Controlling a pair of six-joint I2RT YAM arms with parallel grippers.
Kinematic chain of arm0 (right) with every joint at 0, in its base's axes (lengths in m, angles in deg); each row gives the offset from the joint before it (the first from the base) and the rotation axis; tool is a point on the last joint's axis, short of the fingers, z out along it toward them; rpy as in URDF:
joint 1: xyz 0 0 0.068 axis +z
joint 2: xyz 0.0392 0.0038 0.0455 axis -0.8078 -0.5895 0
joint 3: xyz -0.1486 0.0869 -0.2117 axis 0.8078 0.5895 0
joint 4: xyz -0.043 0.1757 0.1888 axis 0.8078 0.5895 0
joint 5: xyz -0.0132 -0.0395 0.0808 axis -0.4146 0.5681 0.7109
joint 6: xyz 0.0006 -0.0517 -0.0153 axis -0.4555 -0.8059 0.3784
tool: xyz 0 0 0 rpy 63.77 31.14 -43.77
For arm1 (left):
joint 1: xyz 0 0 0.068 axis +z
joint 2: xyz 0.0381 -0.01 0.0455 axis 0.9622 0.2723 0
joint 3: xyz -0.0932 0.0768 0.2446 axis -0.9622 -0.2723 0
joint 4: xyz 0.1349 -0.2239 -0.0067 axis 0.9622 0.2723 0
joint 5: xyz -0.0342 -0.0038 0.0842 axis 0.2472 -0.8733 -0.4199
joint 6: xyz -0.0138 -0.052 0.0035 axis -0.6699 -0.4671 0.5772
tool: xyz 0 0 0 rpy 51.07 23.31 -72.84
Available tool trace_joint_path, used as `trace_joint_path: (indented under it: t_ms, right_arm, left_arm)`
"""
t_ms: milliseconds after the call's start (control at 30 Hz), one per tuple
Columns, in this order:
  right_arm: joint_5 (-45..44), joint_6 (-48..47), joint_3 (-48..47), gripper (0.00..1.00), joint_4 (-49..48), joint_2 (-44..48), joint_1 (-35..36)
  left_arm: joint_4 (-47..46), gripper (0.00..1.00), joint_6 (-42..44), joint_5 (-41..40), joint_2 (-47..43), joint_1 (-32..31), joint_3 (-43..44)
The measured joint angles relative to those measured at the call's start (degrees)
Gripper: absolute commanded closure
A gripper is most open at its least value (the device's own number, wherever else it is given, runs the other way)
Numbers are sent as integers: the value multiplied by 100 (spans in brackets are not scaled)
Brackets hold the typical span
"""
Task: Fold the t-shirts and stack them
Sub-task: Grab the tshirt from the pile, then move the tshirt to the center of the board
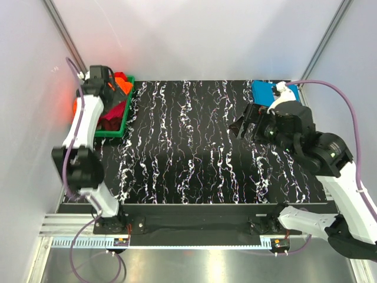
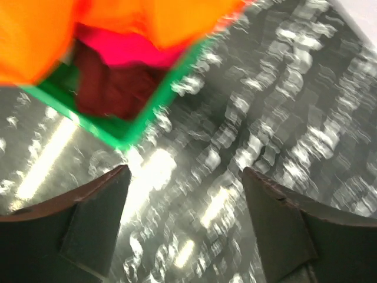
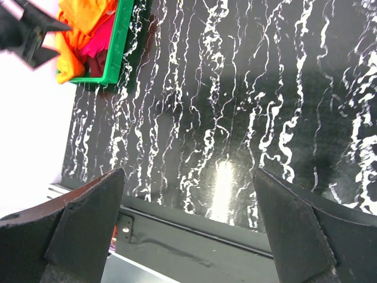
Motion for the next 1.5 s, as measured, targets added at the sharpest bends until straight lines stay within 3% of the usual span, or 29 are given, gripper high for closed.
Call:
trace_joint_path:
  t_ms: [267, 433, 500, 533, 600, 633, 933, 1133, 1300, 1367, 1500]
  right_arm:
    - [-55, -568, 26, 0, -13, 57, 0]
    - [-166, -844, -72, 0, 15, -234, 0]
    - [-184, -951, -192, 0, 48, -393, 0]
    - [-197, -1012, -249, 0, 50, -468, 0]
    - [-212, -1113, -332, 0, 52, -579, 0]
    - [-219, -1165, -356, 0, 57, -610, 0]
    - [-608, -1248, -540, 0, 76, -737, 0]
    - [-966, -1034, -789, 2, 66, -890, 0]
    - [-1132, -723, -966, 1, 20, -925, 0]
    - [-1222, -564, -903, 1, -22, -837, 0]
    - [-1438, -109, -520, 2, -72, -461, 0]
  left_arm:
    - [52, 24, 199, -243, 2555, 743, 2651]
    - [-111, 34, 120, -157, 2962, 763, 2813]
    - [-140, 47, 44, -103, 3093, 763, 2824]
    - [-151, 64, -4, -55, 3150, 761, 2824]
    - [-256, 83, -79, 79, 3193, 763, 2793]
    - [-302, 100, -101, 157, 3193, 763, 2782]
    - [-1185, 100, -584, 1624, 3060, 621, 3418]
    - [-2496, 100, -1292, 2710, 1943, -470, 3816]
    - [-3091, 100, -1558, 3458, 579, -2050, 3670]
    - [-3475, 100, -1622, 3665, -136, -2557, 3045]
    - [-4048, 100, -1818, 3668, -1882, -2929, 723]
